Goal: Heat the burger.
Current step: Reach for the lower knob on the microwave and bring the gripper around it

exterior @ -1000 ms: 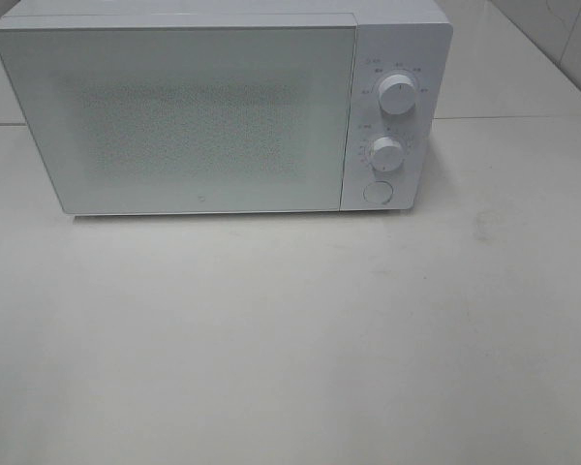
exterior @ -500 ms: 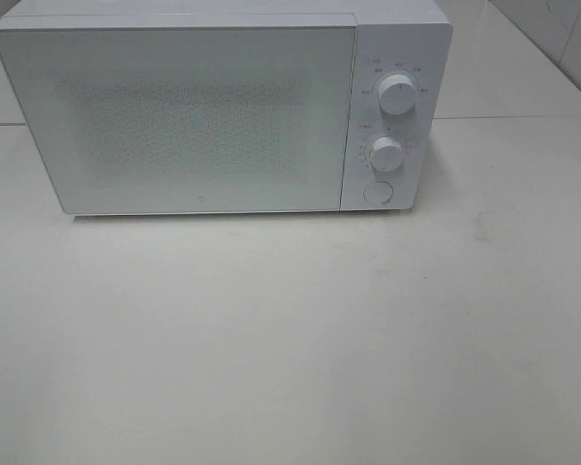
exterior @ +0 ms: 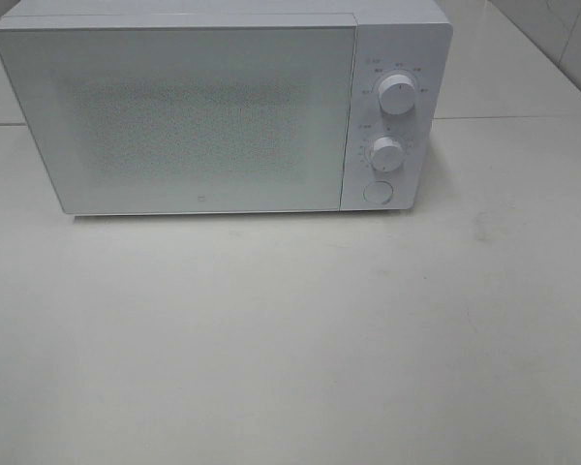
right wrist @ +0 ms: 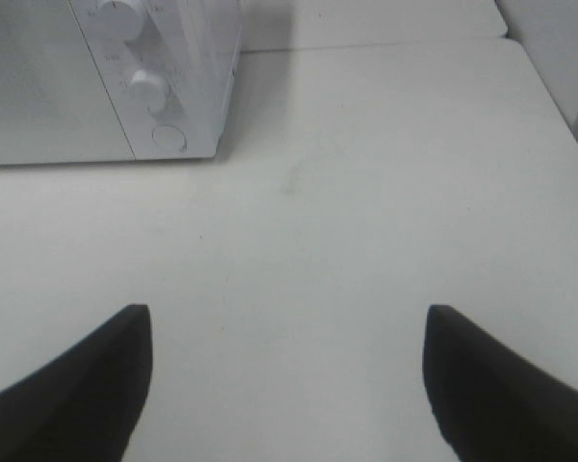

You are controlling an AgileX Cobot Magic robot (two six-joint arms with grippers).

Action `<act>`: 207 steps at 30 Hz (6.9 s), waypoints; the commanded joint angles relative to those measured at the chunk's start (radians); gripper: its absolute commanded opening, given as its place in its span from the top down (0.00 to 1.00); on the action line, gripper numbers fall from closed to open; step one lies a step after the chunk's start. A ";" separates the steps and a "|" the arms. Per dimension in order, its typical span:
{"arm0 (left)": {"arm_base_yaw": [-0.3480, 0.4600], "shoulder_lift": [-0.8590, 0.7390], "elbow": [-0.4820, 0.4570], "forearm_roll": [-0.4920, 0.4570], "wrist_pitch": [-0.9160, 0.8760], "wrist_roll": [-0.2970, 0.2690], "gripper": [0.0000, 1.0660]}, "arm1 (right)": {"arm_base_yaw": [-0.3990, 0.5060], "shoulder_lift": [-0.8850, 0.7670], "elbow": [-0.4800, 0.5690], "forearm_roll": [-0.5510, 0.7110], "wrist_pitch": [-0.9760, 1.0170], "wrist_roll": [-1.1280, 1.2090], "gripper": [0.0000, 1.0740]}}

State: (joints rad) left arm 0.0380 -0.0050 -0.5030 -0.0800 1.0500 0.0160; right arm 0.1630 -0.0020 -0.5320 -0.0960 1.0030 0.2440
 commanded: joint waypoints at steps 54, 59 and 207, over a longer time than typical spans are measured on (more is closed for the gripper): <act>0.003 -0.025 0.003 0.003 -0.012 0.001 0.10 | -0.007 0.909 -0.016 -0.002 -0.970 -0.002 0.30; 0.003 -0.025 0.003 0.003 -0.012 0.001 0.10 | -0.007 0.981 -0.016 -0.007 -1.072 -0.002 0.30; 0.003 -0.020 0.003 0.004 -0.012 0.001 0.10 | 0.446 2.086 -0.289 0.562 -2.291 0.740 0.98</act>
State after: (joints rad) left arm 0.0380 -0.0050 -0.5030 -0.0800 1.0500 0.0160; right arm 0.6070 2.0930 -0.7800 0.6290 -1.1940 0.8240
